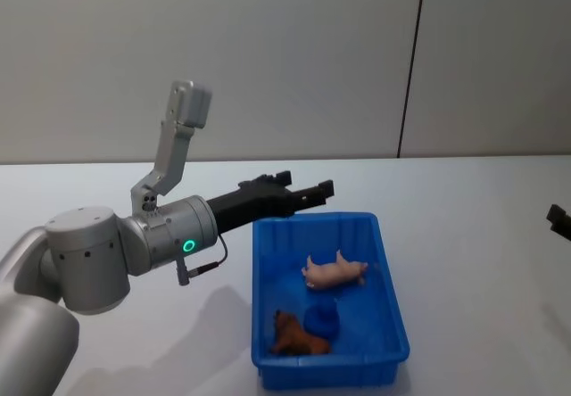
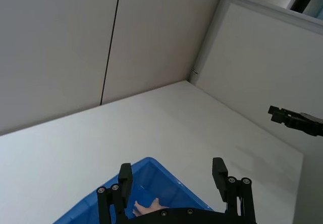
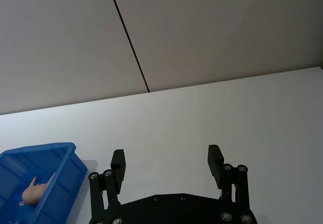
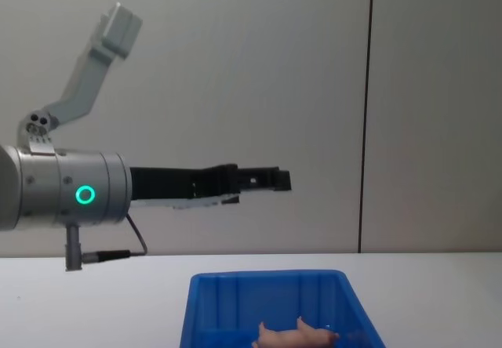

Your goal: Pick up the two dolls from the table and place them into the box.

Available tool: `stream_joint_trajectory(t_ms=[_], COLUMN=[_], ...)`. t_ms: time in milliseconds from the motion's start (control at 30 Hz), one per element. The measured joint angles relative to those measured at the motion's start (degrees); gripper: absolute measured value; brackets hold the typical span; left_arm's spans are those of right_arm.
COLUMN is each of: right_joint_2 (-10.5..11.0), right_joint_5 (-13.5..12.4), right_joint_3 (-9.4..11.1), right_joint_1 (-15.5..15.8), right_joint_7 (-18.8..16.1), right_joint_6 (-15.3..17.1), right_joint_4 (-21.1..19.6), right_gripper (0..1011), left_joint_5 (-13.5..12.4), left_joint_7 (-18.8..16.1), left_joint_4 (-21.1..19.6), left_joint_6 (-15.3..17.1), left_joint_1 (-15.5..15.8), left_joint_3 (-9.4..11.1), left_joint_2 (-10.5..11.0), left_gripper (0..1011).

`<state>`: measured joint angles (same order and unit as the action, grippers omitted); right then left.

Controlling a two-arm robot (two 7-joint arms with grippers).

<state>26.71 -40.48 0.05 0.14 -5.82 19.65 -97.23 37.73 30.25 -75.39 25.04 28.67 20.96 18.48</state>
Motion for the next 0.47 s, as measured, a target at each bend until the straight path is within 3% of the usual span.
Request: stream_joint_trajectory(t_ms=[467], right_joint_2=[0.0], right_joint_5=[0.0], right_joint_3=[0.0], right_joint_1=[0.0], right_joint_7=[0.0], right_joint_6=[0.0], right_joint_4=[0.0], right_gripper=[1001], left_joint_5=[-0.9], left_joint_7=[-7.2], left_joint_4=[-5.4], left_joint_6=[-10.2], left_joint_1=[-3.0], left_joint_3=[-0.5], left_joint_2=[1.4], left_gripper=[1001])
